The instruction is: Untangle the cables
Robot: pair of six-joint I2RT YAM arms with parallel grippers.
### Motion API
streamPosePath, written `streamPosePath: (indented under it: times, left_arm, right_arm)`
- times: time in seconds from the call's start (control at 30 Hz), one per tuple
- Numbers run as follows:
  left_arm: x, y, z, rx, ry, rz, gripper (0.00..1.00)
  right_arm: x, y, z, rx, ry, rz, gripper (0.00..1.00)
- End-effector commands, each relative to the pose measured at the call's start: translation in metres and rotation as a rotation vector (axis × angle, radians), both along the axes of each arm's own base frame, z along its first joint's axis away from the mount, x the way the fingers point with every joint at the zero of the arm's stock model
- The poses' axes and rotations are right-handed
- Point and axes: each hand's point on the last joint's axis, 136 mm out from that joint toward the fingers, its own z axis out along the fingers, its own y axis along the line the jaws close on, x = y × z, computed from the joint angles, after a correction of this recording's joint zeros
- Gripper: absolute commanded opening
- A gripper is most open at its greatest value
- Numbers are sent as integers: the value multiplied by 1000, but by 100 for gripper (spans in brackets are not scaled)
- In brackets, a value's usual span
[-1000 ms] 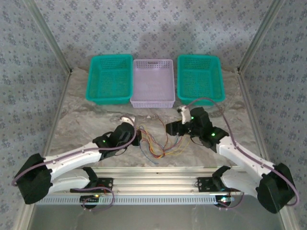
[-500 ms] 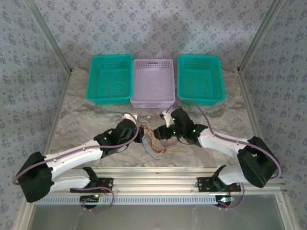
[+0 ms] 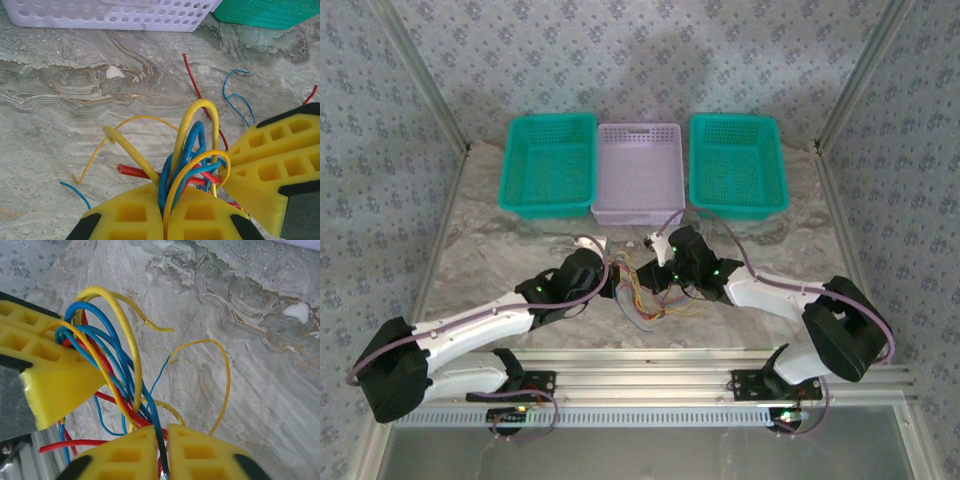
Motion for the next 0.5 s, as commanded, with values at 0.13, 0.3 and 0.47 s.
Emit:
streamPosePath:
  times: [0.13, 0.3, 0.47]
  left_arm:
    - [2, -4, 33, -54, -78, -18, 0]
    - [-3, 3, 34, -47, -81, -22, 1]
    - [-9, 10, 32, -38, -79, -25, 0]
  right_arm:
    - [12, -24, 2, -75, -55, -106, 0]
    - [27, -63, 17, -100, -108, -258, 0]
    - [38, -106, 38, -68, -138, -417, 0]
